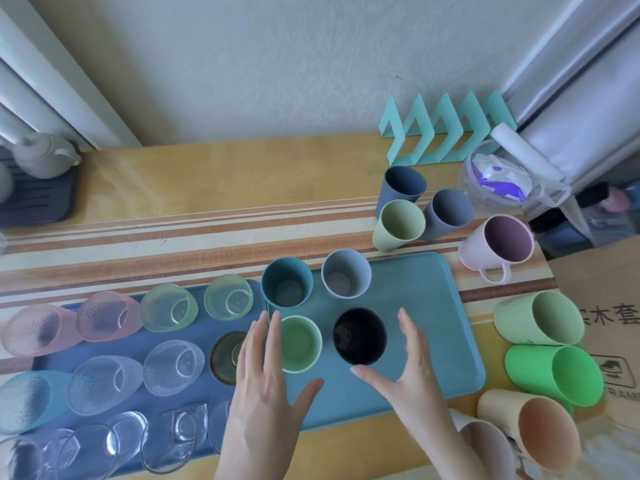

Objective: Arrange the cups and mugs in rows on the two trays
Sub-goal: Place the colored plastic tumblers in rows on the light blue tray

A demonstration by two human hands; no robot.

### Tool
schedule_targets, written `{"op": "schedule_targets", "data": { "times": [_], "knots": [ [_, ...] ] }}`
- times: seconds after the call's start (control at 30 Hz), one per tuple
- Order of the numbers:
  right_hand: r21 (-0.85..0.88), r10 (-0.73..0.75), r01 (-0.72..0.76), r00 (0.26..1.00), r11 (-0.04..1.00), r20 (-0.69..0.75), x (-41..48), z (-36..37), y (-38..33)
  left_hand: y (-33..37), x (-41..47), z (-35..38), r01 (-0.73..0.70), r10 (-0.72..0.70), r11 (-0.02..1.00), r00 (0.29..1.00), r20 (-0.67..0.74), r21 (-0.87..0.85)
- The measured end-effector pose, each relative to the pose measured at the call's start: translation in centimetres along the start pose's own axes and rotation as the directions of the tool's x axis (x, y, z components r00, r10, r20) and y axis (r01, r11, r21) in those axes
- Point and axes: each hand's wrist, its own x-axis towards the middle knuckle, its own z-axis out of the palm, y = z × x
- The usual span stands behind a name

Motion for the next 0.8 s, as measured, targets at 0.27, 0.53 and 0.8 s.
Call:
{"op": "schedule_targets", "data": {
  "times": [0.27,0.53,0.8],
  "knots": [
    [-0.334,-0.157,0.063,0.952,0.94,-0.262,10.9,-9.4,0.3,6.9,11.5,1.8,-0.161,0.166,0.978,0.986,0.03,-0.13],
    [-0.663,-0.043,-0.07,0.987,0.745,-0.153,23.2,-12.3,0.0,9.3,20.9,10.8,-0.085,0.083,0.996,0.96,0.268,-0.006],
    [-0.734,-0.067,-0.04,0.991,0.678,-0.116,25.1,-11.9,0.7,9.8,22.6,13.9,0.005,-0.006,1.0,0.958,0.288,0.004]
  ]
}}
